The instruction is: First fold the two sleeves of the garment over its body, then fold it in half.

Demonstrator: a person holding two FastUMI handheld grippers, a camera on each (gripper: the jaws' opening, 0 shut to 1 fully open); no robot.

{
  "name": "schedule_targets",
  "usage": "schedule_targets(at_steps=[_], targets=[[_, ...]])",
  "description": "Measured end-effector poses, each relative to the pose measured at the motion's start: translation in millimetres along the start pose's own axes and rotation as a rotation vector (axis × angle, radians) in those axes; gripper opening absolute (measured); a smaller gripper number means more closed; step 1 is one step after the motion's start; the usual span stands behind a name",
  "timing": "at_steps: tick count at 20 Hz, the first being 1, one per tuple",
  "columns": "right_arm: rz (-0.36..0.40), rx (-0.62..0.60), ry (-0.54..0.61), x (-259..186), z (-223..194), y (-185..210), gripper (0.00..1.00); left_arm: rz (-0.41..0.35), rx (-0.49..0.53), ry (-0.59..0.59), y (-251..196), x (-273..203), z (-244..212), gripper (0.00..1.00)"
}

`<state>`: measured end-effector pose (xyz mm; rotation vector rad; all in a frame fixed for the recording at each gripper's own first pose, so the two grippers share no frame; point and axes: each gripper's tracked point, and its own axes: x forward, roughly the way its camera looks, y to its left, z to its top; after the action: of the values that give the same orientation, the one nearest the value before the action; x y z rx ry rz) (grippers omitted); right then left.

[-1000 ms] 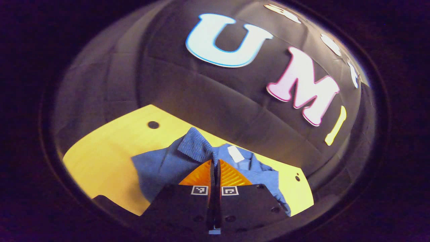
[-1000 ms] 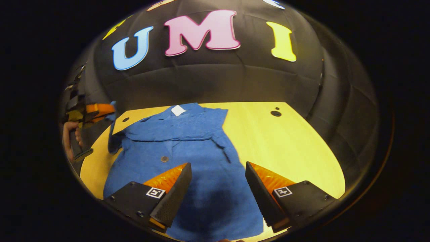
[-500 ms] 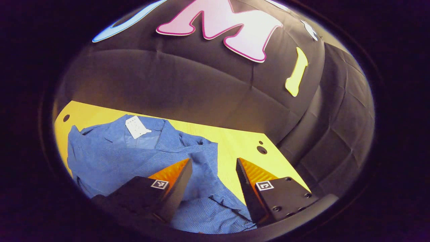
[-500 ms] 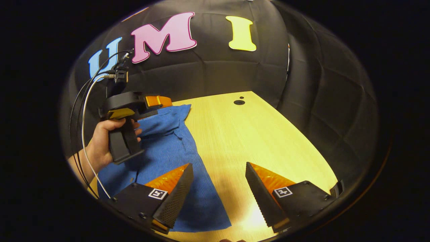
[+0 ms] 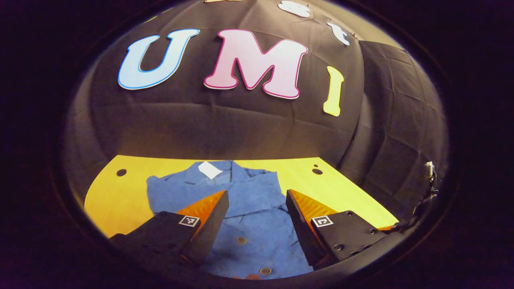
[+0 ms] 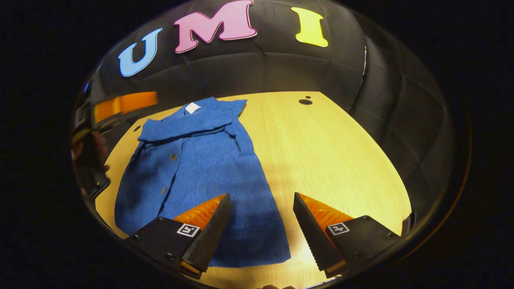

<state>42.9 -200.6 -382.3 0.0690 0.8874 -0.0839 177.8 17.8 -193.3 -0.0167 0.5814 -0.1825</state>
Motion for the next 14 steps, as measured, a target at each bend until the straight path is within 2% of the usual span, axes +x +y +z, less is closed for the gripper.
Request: schedule_targets(at_steps=[1,3,5,7,9,12,14], targets=[[-0.004,-0.008,0.030,-0.5,-9.3,-2.7,0.99,0.038,-0.012,0.067,16.9,-22.3,-28.4,0.84],[-0.013,-0.012,0.083,0.4,-23.6,-6.0,0.99,0.185,-0.008,0.231,60.5,-68.1,-93.7,0.84],[-0.031,-0.004,0.125,0.1,-34.5,-13.2,0.99,0.305,0.004,0.329,94.2,-109.6,-146.7,0.84],[-0.038,0.011,0.157,-2.3,-47.6,-15.0,1.00,0.345,-0.009,0.417,104.3,-133.7,-184.2,0.84],[-0.026,0.028,0.193,-3.1,-59.9,-12.6,0.99,0.345,-0.043,0.468,104.8,-138.3,-208.8,0.84],[-0.025,0.011,0.225,-4.0,-74.4,-10.6,0.99,0.359,-0.138,0.494,99.5,-133.6,-224.6,0.84],[-0.029,-0.014,0.214,-3.1,-75.7,-10.3,1.00,0.359,-0.165,0.505,93.6,-137.3,-229.3,0.84]])
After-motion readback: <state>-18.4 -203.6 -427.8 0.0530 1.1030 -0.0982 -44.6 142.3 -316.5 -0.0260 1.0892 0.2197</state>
